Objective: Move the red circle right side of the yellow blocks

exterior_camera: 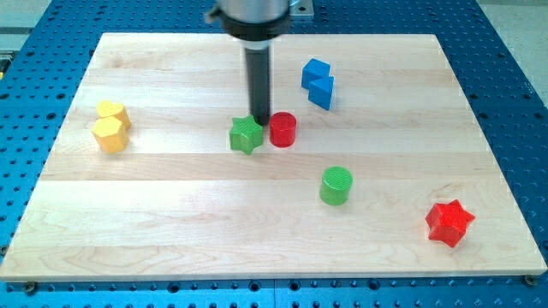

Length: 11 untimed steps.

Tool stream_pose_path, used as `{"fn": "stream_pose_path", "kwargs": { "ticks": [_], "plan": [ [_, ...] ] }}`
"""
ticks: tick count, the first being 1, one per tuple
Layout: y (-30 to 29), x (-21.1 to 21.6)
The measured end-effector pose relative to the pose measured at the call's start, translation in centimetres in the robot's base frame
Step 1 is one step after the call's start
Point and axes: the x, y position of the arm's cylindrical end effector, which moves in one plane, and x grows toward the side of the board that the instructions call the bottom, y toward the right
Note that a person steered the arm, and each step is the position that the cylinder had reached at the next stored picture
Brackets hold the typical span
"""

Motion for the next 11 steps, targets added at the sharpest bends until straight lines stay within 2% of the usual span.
{"fn": "stream_pose_path", "kwargs": {
  "ticks": [1,2,3,4,5,6,7,8,9,10,11],
  "plan": [
    [6.7,2.6],
    [10.9,7.4],
    [4.5,9.8],
    [3.9,8.5],
    [3.9,4.2],
    [0.8,-2.2],
    [4.1,-5.8],
    [0.7,-7.6],
    [-9.9,-3.9],
    [-15.7,-1.6],
    [-5.4,-2.4]
  ]
}}
